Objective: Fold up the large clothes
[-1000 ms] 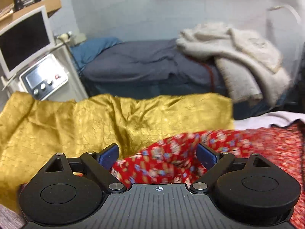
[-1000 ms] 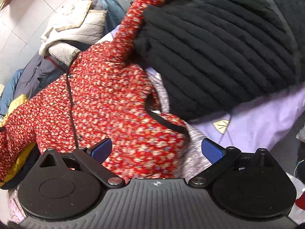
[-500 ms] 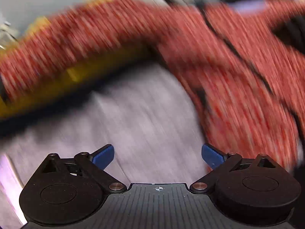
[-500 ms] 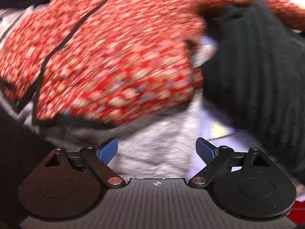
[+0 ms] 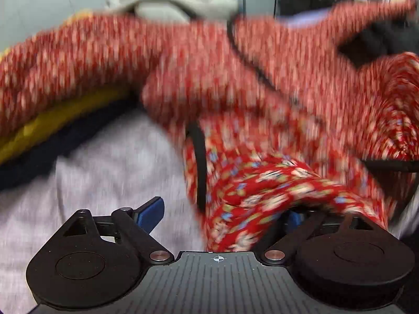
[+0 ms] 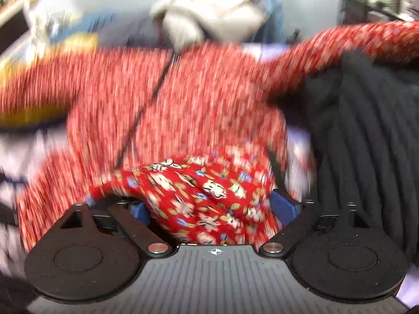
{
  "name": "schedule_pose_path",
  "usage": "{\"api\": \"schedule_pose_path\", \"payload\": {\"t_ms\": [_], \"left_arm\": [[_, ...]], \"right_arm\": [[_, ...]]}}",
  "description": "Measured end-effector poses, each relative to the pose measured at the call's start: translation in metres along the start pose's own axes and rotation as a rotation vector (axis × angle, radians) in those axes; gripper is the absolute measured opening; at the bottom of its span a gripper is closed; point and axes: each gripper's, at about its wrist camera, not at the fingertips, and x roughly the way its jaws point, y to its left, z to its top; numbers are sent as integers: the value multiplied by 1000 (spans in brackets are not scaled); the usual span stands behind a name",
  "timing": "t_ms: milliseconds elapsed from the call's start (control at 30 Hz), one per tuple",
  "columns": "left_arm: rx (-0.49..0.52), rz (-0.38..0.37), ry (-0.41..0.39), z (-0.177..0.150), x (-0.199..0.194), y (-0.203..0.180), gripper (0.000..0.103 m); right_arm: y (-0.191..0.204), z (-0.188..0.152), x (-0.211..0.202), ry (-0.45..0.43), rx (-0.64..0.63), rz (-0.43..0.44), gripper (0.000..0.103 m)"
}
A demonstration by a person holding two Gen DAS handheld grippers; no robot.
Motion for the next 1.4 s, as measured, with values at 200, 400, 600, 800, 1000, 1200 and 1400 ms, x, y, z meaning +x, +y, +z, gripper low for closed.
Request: {"api": "schedule_pose_path", "payload": {"t_ms": [200, 400, 600, 800, 1000, 1200, 1400], "left_arm": [[-79, 6, 85, 27, 33, 5, 103], [-49, 34, 136, 0, 22, -2, 103], [-103, 38, 200, -43, 18, 11, 103], [-195, 36, 231, -37, 21, 20, 68], [-223, 5, 118, -1, -43, 35, 53], [-129, 29, 193, -22, -42, 24, 51], [-206, 27, 321, -71, -12, 28, 81]], "right_arm": [[-4, 6, 31, 108, 73, -93, 102], [3, -33, 10, 167, -61, -141, 102], [-12, -92, -6, 286, -66, -210, 77], [-27, -81, -14, 218, 68, -221, 17], [-35, -45, -75, 120, 144, -119, 12], [-42, -53, -107, 165, 146, -167, 9], [-53, -97, -77, 344, 202, -243, 22]]}}
